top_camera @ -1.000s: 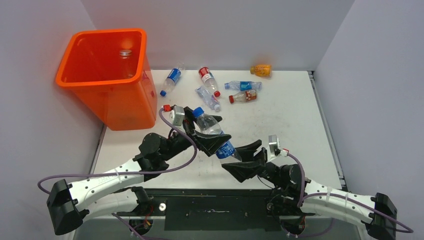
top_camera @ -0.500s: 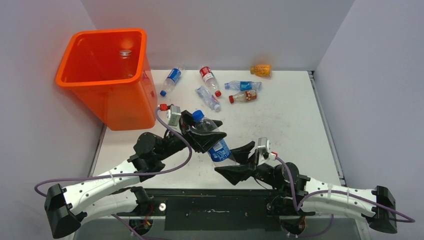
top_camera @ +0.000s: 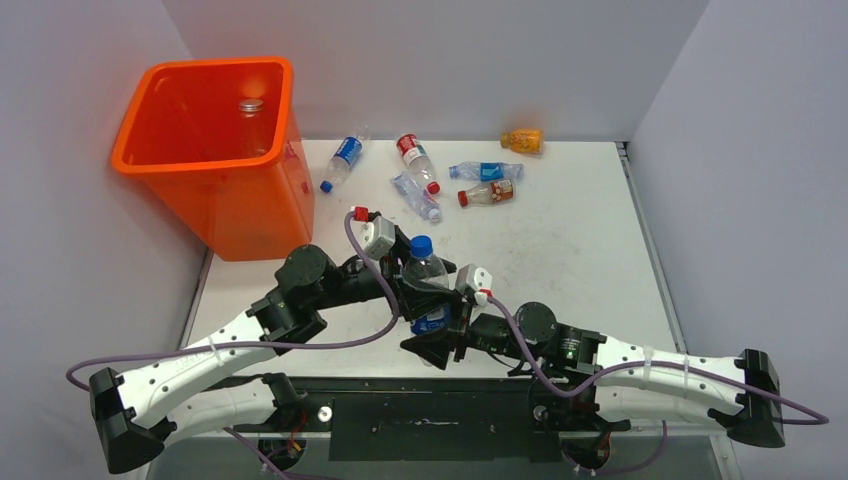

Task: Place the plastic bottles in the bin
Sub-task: Pick up the plastic bottle at the center of the board, then place the plastic bottle in the trash bin, then pick up the plastic bottle at the center of the board.

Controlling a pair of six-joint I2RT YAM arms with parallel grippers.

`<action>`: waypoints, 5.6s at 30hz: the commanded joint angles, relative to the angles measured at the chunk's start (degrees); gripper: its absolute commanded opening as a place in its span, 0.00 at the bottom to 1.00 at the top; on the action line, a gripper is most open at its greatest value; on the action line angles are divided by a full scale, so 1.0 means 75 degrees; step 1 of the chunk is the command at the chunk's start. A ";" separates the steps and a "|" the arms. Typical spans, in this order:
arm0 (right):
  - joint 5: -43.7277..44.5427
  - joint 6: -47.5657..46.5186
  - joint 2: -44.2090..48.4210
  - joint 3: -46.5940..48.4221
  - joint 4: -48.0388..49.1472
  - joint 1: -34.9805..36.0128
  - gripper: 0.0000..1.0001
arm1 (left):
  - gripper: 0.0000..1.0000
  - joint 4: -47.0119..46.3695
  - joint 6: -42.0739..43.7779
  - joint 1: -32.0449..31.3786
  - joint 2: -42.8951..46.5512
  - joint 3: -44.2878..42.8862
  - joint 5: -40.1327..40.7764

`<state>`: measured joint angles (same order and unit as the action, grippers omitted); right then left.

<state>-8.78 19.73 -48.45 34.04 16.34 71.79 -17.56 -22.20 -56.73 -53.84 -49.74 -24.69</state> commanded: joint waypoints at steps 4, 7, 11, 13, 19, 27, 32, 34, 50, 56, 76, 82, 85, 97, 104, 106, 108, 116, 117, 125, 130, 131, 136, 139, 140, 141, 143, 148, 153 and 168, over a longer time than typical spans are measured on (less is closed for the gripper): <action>0.0712 -0.0035 0.0081 -0.0556 0.0972 -0.0051 0.28 | 0.18 -0.0225 -0.0418 -0.0088 0.0256 0.0011 -0.0342; 0.0847 0.0008 0.0357 -0.0804 0.1289 -0.0051 0.21 | 0.86 -0.0206 -0.0421 -0.0088 0.0506 0.0190 0.0495; 0.1139 0.0009 0.0920 -0.1088 0.1428 -0.0043 0.17 | 0.96 -0.0970 -0.0417 -0.0094 0.1153 0.0853 0.1686; 0.1497 -0.0015 0.1248 -0.1246 0.1421 -0.0040 0.17 | 0.96 -0.1413 -0.0482 -0.0093 0.1523 0.1184 0.2255; 0.1700 -0.0104 0.1905 -0.1609 0.1587 -0.0033 0.05 | 0.96 -0.0862 -0.0333 -0.0092 0.2216 0.1185 0.4155; 0.1705 -0.0112 0.1664 -0.1864 0.2280 -0.0033 0.05 | 0.96 0.0283 -0.0152 -0.0095 0.1335 -0.0215 0.3330; 0.1510 -0.0186 0.1140 -0.1587 0.2166 -0.0015 0.05 | 0.96 0.0909 0.0048 -0.0097 0.0421 -0.1309 0.2145; 0.1533 -0.0213 0.1063 -0.1522 0.2090 0.0029 0.05 | 0.96 0.1446 0.0134 -0.0102 0.0071 -0.1739 0.1881; 0.1723 -0.0330 0.0635 -0.1358 0.1883 0.0193 0.05 | 0.72 0.2662 0.0425 -0.0170 -0.0892 -0.2605 0.1862; 0.1787 -0.0387 0.0500 -0.1270 0.1712 0.0291 0.05 | 0.37 0.2674 0.0403 -0.0176 -0.0942 -0.2586 0.1707; 0.1478 0.0284 0.0736 0.1735 -0.1798 0.0471 0.90 | 0.00 0.2609 0.2357 -0.0148 0.0481 -0.2912 0.5310; 0.1772 0.0137 0.1324 0.1267 -0.1359 0.0461 0.90 | 0.00 0.2669 0.2778 -0.0135 0.0921 -0.3193 0.5834; 0.2440 0.0112 0.1643 0.1120 -0.1385 0.0470 0.90 | 0.00 0.2747 0.3223 -0.0137 0.1086 -0.3425 0.6084; 0.4548 0.0082 0.2702 -0.0256 -0.1119 0.0471 0.90 | 0.00 0.1031 0.8963 -0.0041 -0.0175 -0.5944 0.9372; 0.4852 0.0216 0.1990 -0.0251 -0.0839 0.0459 0.90 | 0.00 0.1735 0.6827 0.3495 -0.2095 -0.7579 0.8256; 0.5083 0.0403 0.1856 -0.0303 -0.0809 0.0456 0.90 | 0.00 0.1070 0.7056 0.3929 -0.2432 -0.7638 0.8519; 0.5314 0.0686 0.1876 -0.0496 -0.0713 0.0450 0.90 | 0.00 0.0244 0.7504 0.4230 -0.2775 -0.7600 0.8779; 0.5144 0.1005 0.2471 -0.1016 -0.0843 0.0425 0.90 | 0.00 -0.0689 0.7201 0.5096 -0.4101 -0.7039 0.9150; 0.5190 0.0927 0.2456 -0.0907 -0.1159 0.0424 0.90 | 0.00 -0.0905 0.7281 0.5235 -0.4222 -0.6815 0.9262; 0.6075 0.0576 0.2557 -0.1029 -0.1616 0.0410 0.90 | 1.00 -0.1365 0.6364 0.5815 -0.4286 -0.6303 0.9747; 0.6464 0.0361 0.2552 -0.1053 -0.1516 0.0398 0.90 | 0.96 -0.0412 0.5782 0.5262 -0.3402 -0.6622 0.8923; 0.6563 0.0337 0.2523 -0.1033 -0.1492 0.0398 0.90 | 0.96 0.0013 0.5577 0.5023 -0.3230 -0.6622 0.8494; 0.7561 0.0348 0.1792 -0.0369 -0.1901 0.0234 0.90 | 0.96 0.2754 0.4100 0.3619 -0.1987 -0.6257 0.5979; 0.7531 0.0392 0.0950 0.0361 -0.2418 -0.0279 0.90 | 0.96 0.3874 0.3518 0.3000 -0.1445 -0.5593 0.5011; 0.7171 0.0439 0.0710 0.0557 -0.2533 -0.0622 0.89 | 0.96 0.4055 0.3299 0.2870 -0.1233 -0.5224 0.4746; 0.6744 0.0560 0.0450 0.0740 -0.2652 -0.1116 0.90 | 0.96 0.4167 0.3121 0.2785 -0.0996 -0.4792 0.4409; 0.5547 0.0888 -0.0022 0.0976 -0.2742 -0.2299 0.90 | 0.96 0.4216 0.2686 0.2702 -0.0479 -0.3839 0.3871; 0.3076 0.1931 -0.0979 0.0834 -0.2036 -0.5177 0.90 | 0.96 0.4055 0.1928 0.2658 0.0708 -0.1455 0.3050; 0.2044 0.3659 -0.2050 0.0341 -0.0501 -0.6735 0.90 | 0.96 0.3898 0.1457 0.2655 0.1400 0.0172 0.3410; 0.2925 0.6360 -0.7041 0.2529 0.1089 -0.7136 0.90 | 0.96 0.3292 0.0801 0.2677 0.2405 0.1561 0.3816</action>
<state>11.14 60.73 -96.60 47.22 19.31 18.92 11.42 -15.35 -36.67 -36.99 -38.28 2.52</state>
